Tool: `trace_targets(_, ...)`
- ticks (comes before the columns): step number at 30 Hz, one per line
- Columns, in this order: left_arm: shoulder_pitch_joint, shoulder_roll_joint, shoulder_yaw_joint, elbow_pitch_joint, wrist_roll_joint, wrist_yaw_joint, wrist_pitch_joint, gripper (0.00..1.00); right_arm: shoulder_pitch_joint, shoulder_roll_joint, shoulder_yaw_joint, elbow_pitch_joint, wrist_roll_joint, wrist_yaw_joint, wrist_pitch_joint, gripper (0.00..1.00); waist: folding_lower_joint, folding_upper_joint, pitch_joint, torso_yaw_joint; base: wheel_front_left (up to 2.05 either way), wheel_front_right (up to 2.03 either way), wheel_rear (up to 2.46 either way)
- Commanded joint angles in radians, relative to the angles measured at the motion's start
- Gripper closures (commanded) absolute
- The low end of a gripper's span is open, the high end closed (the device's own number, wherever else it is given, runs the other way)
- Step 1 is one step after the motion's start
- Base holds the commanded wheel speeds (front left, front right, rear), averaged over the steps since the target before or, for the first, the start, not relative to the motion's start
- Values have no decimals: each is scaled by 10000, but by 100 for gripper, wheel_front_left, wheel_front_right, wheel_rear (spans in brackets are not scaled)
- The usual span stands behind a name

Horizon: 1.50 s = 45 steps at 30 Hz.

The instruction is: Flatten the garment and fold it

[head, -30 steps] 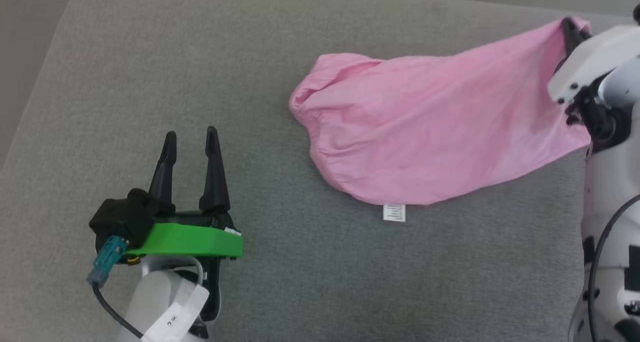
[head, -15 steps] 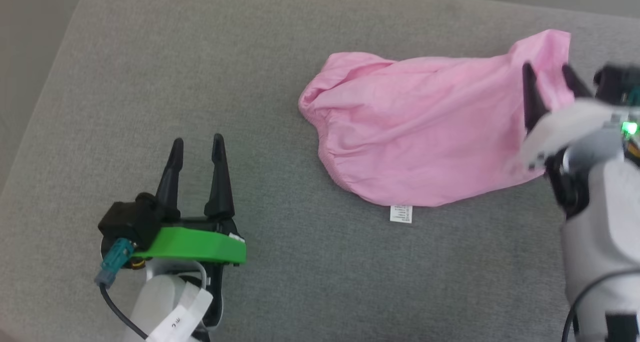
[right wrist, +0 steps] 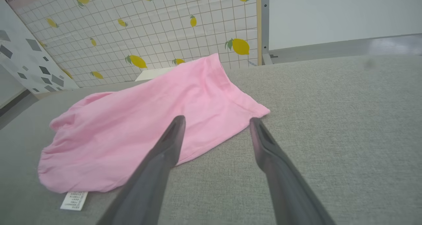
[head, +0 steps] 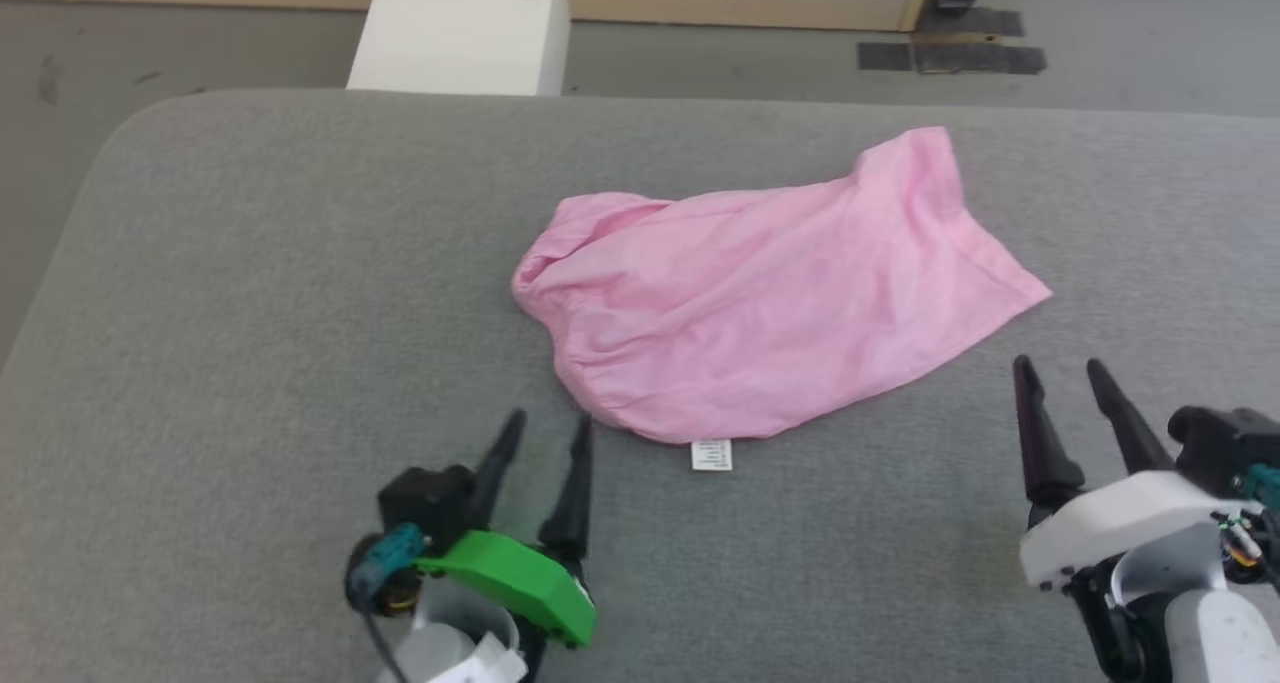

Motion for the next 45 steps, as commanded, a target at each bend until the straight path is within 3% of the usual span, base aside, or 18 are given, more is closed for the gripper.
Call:
trace_targets(1, -235, -10, -205, 303, -203, 25, 209, 0, 159, 32, 151, -192, 157, -15, 46, 0, 1, 0, -320, -496, 0, 0, 0)
trace_targets(5, -730, -11, -807, 1250, -794, 399, 1018, 0, 327, 34, 410, -541, 318, -15, 178, 0, 1, 0, -298, -857, 0, 0, 0)
trace_targets(13, -1914, -11, -1205, 2955, -1992, 1910, 2796, 0, 325, 36, 853, -947, 441, -15, 235, 0, 1, 0, -65, -1473, 0, 0, 0)
trace_targets(15, -2147, -11, -1225, 3238, -2098, 2117, 3138, 0, 310, 36, 924, -955, 515, -15, 229, 0, 1, 0, -6, -1554, 0, 0, 0)
trace_targets(18, -2450, -11, -1272, 3502, -2229, 2203, 3440, 0, 297, 36, 1001, -972, 554, -15, 210, 0, 1, 0, 58, -1622, 0, 0, 0)
trace_targets(22, -2761, -11, -1417, 3369, -2416, 1856, 3088, 0, 282, 37, 1058, -1011, 610, -15, 207, 0, 1, 0, 80, -1617, 0, 0, 0)
trace_targets(23, -2795, -11, -1461, 3272, -2475, 1711, 2867, 15, 286, 37, 1048, -1026, 605, -15, 207, 0, 1, 0, 70, -1579, 0, 0, 0)
trace_targets(24, -2804, -11, -1516, 3192, -2542, 1577, 2711, 52, 294, 37, 1030, -1036, 597, -15, 208, 0, 1, 0, 53, -1536, 0, 0, 0)
trace_targets(25, -2809, -11, -1625, 3106, -2549, 1404, 2528, 69, 306, 37, 1021, -1044, 578, -15, 218, 0, 1, 0, 20, -1476, 0, 0, 0)
trace_targets(26, -2811, -11, -1694, 3036, -2541, 1278, 2359, 100, 319, 37, 1015, -1047, 571, -15, 230, 0, 1, 0, -9, -1425, 0, 0, 0)
trace_targets(30, -2737, -11, -1952, 2737, -2625, 787, 1815, 100, 384, 37, 1022, -1054, 543, -15, 294, 0, 1, 0, -239, -1149, 0, 0, 0)
trace_targets(37, -2160, 394, -2011, 1537, -2708, 630, 1802, 100, 552, 37, 979, -1156, 535, -15, 421, 0, 1, 0, -644, -690, 0, 0, 0)
trace_targets(41, -1374, 1220, -1915, -126, -3006, 825, 2859, 100, 651, 37, 935, -1246, 526, -15, 477, 0, 1, 0, -757, -518, 0, 0, 0)
trace_targets(45, -243, 2612, -1467, -2231, -3247, 1690, 4406, 100, 718, 37, 902, -1312, 546, -15, 495, 0, 1, 0, -755, -421, 0, 0, 0)
